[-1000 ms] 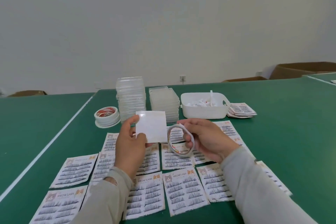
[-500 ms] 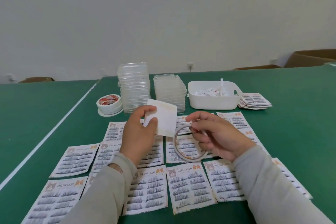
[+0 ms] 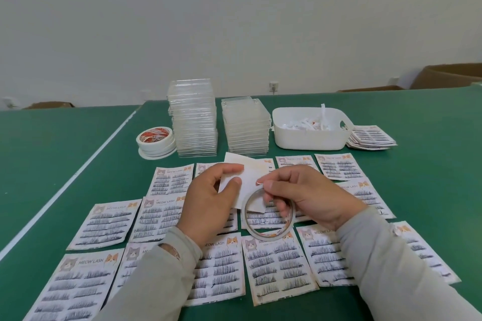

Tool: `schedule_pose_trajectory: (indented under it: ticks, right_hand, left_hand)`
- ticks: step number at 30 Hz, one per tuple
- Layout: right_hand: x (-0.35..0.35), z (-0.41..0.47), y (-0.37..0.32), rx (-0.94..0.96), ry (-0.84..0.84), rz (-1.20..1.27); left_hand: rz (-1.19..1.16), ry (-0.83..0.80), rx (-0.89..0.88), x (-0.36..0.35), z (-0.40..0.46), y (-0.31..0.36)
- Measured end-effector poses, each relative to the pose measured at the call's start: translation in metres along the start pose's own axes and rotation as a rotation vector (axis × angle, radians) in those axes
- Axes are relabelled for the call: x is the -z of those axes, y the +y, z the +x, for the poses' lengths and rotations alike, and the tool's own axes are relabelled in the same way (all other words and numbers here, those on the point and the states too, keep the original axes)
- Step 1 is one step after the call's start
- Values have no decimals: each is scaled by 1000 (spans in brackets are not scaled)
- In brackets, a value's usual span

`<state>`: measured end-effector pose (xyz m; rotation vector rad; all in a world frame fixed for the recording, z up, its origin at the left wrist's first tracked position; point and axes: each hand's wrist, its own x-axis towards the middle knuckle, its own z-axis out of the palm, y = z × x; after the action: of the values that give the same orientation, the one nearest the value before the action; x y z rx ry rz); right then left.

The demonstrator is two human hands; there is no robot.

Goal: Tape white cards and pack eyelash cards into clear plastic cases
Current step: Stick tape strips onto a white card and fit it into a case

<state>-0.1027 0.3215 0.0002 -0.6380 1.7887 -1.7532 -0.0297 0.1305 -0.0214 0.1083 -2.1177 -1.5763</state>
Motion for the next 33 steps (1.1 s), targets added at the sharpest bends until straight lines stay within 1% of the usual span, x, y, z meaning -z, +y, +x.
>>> schedule_pose_trajectory:
  ticks: [3,7,12,14,18,23,29,33]
  right_hand:
    - [-1,0,0,-21,30,-64]
    - [-4,-1,-2,42,43,-49]
    - [-12,-1,-1,58,-2,64]
    - [-14,-1,0,50,13,78]
    - [-17,-1,-2,61,63,79]
    - [-22,0,-3,66,71,24]
    - [-23,-2,-5,76,83,-34]
    - [-21,-1,-8,84,90,6]
  left_hand:
    - [75,-52,-7,-1,-2,1]
    - [136,-104,-14,-2,-4,3]
    - [98,-71,-26,-2,-5,10]
    - [92,-59,-33,-2,-6,13]
    - [72,-28,-70,0,-7,14]
    - [93,-23,-109,-2,-6,15]
    - [-87,-8,82,-1,-2,14]
    - [-149,36,111,1,0,12]
